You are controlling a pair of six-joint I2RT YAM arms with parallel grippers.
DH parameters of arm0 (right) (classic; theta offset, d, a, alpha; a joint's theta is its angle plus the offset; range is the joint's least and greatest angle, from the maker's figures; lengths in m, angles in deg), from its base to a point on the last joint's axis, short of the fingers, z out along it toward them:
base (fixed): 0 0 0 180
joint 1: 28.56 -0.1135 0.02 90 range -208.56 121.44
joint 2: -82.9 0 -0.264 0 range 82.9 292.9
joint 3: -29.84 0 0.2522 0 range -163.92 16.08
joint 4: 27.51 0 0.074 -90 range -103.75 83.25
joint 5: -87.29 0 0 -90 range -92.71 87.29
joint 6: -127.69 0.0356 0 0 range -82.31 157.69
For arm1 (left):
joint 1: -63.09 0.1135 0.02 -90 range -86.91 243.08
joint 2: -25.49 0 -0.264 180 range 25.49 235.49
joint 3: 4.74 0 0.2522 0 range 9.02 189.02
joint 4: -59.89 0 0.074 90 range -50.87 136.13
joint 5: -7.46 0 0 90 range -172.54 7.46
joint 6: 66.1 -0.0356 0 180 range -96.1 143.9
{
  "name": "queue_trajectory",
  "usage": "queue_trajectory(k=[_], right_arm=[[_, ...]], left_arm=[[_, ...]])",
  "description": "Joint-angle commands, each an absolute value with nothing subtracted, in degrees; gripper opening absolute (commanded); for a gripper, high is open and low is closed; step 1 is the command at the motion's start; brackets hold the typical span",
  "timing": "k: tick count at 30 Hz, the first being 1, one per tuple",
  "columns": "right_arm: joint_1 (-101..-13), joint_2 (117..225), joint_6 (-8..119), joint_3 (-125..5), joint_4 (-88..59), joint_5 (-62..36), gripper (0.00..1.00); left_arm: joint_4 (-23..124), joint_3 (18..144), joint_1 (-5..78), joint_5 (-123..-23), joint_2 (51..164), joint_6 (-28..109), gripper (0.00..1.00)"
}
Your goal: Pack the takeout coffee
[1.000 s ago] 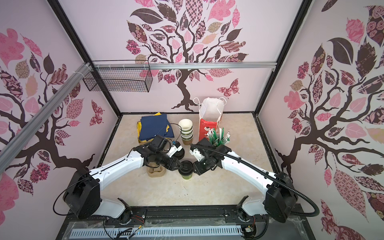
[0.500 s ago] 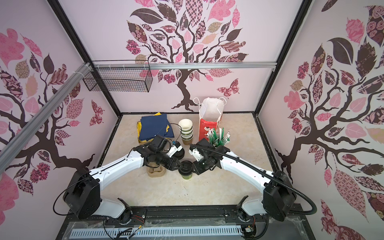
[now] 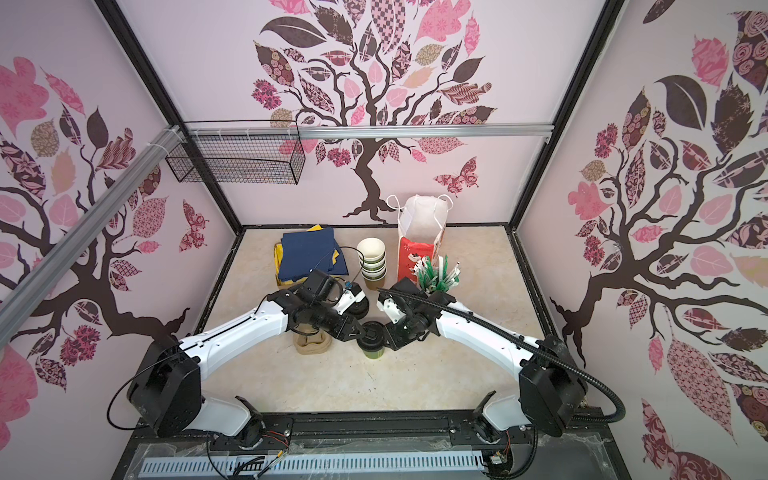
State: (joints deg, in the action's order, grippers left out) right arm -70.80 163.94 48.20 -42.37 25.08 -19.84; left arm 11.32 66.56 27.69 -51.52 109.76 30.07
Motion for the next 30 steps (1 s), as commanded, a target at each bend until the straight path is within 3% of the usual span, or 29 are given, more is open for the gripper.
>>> queue_trajectory(k=[1,14,21,30], right_arm=[[-70.96,166.64,48.42,-41.74,25.53,-18.7,0.39],[-71.09,168.73,48.94,-40.33,26.58,-15.54,0.38],[-71.8,164.29,47.04,-43.11,26.07,-21.98,0.47],[-71.82,165.51,47.51,-42.55,24.7,-21.91,0.56]], left_arm=[[9.04,66.74,27.75,-56.71,111.94,29.25,0.4],[9.23,66.06,27.75,-57.14,111.8,29.33,0.4],[8.97,66.36,27.75,-57.06,111.79,29.14,0.4],[8.94,66.33,27.75,-56.89,111.8,29.06,0.4]])
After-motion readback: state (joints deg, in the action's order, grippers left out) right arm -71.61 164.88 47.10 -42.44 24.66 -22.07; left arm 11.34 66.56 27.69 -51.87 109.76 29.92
